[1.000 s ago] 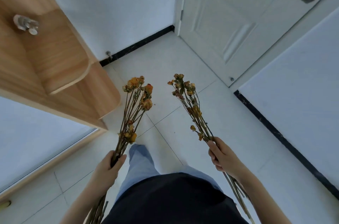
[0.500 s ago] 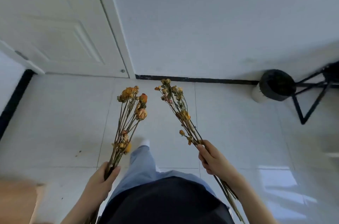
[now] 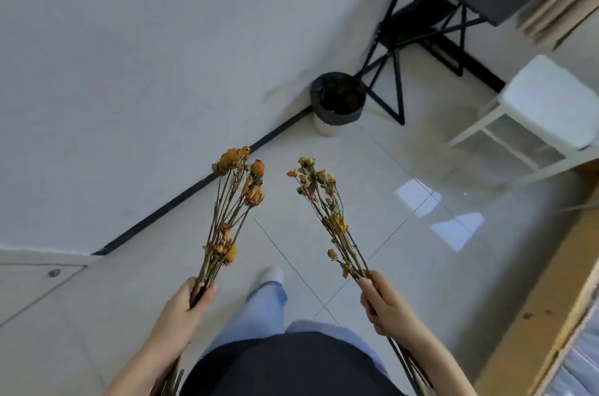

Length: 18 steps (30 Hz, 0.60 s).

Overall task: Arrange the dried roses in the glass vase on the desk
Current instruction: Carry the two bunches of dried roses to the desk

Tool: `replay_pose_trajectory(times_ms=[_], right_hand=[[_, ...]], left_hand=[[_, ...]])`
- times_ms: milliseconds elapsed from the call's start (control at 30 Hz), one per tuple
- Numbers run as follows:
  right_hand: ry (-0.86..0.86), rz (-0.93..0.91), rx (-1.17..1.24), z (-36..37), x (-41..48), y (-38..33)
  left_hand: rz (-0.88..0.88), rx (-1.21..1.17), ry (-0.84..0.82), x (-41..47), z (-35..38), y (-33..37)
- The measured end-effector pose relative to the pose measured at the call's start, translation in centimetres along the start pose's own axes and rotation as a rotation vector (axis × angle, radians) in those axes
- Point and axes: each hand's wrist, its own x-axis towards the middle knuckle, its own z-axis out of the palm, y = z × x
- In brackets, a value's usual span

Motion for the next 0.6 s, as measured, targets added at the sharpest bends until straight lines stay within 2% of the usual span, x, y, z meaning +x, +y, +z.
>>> replay_pose_trajectory(times_ms=[200,367,600], right_hand=[[0.199,0.083,0.15,-6.0,1.3,-0.8],[0.334,0.148,0.302,-11.6,2.4,-0.5],[0.384,0.121,0.337,-24.8,7.4,-0.9]], left_hand=[[0.084,0.156,-0.234,8.4,2.7,11.1],[0.11,0.268,-0.376,13.6,7.8,18.9],[0.181,0.311,-0.432,19.3,19.3,29.9]])
